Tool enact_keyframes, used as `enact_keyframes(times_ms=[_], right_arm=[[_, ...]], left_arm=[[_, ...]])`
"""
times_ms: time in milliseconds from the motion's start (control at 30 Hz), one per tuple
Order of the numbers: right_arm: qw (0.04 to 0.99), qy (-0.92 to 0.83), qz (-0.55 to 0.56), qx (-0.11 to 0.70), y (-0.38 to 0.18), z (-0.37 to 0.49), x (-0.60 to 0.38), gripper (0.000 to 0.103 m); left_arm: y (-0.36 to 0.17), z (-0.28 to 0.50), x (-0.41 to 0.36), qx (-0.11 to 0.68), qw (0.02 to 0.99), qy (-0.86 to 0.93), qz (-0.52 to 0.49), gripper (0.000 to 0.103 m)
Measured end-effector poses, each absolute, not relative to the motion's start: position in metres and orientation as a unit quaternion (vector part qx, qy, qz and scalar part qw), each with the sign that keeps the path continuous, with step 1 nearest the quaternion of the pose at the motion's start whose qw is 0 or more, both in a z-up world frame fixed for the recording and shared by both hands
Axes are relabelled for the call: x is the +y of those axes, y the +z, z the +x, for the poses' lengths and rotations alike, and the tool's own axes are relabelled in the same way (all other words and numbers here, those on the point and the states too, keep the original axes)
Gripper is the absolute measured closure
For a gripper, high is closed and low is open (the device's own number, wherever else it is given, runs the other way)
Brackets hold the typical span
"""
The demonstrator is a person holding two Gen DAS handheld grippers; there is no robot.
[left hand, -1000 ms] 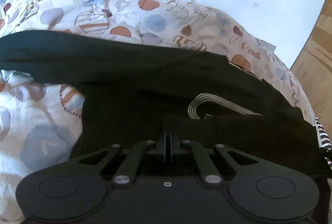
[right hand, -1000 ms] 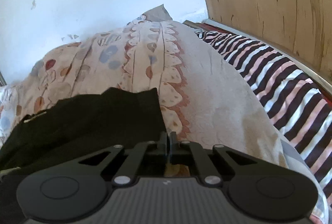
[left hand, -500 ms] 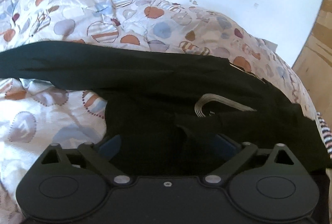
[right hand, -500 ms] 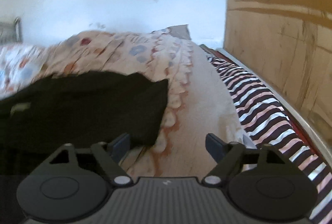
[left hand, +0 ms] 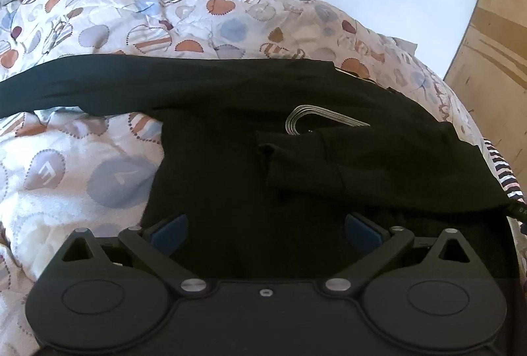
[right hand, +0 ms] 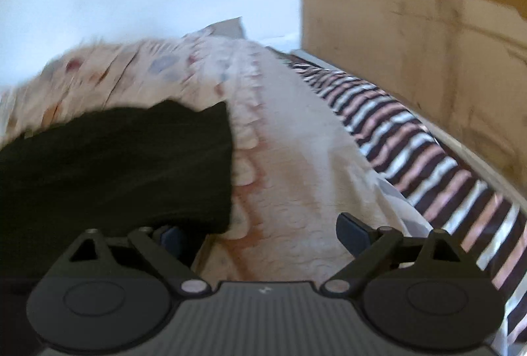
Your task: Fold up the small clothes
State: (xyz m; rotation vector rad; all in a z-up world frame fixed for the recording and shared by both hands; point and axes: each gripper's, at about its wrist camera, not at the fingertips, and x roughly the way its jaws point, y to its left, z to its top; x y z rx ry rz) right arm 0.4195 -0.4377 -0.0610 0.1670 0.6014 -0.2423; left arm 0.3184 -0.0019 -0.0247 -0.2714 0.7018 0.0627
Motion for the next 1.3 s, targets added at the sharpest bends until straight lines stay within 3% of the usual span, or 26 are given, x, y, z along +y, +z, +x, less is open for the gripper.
enact_keyframes(times_ms=[233, 333, 667, 900, 1067, 1167, 1300], right_arm=[[0.935, -0.105, 0.162, 0.297, -0.069, 0.404, -0.472, 0.006], [0.940, -0.091, 0.133, 0.300, -0.063, 0.392, -0.469, 0.000], [0.947, -0.062, 0.103, 0.298, -0.032, 0.336, -0.429, 0.000], [0.952, -0.038, 0.082, 0.294, -0.018, 0.308, -0.381, 0.000], [0.955, -0.013, 0.079, 0.287, -0.006, 0.303, -0.347, 0.000], [0.956, 0.003, 0.069, 0.285, -0.002, 0.303, -0.328, 0.000], [0.955, 0.014, 0.047, 0.291, -0.004, 0.304, -0.310, 0.000]], left_arm=[[-0.008, 0.306, 0.048, 0.325, 0.933, 0.067, -0.141, 0.001], [0.003, 0.302, 0.092, 0.312, 0.931, 0.116, -0.149, 0.001], [-0.010, 0.299, 0.274, 0.233, 0.904, 0.316, -0.173, 0.001], [-0.032, 0.311, 0.373, 0.210, 0.885, 0.326, -0.259, 0.005], [-0.053, 0.319, 0.410, 0.206, 0.863, 0.339, -0.314, 0.026], [-0.062, 0.323, 0.430, 0.208, 0.844, 0.350, -0.348, 0.048], [-0.071, 0.330, 0.445, 0.200, 0.835, 0.351, -0.374, 0.100]])
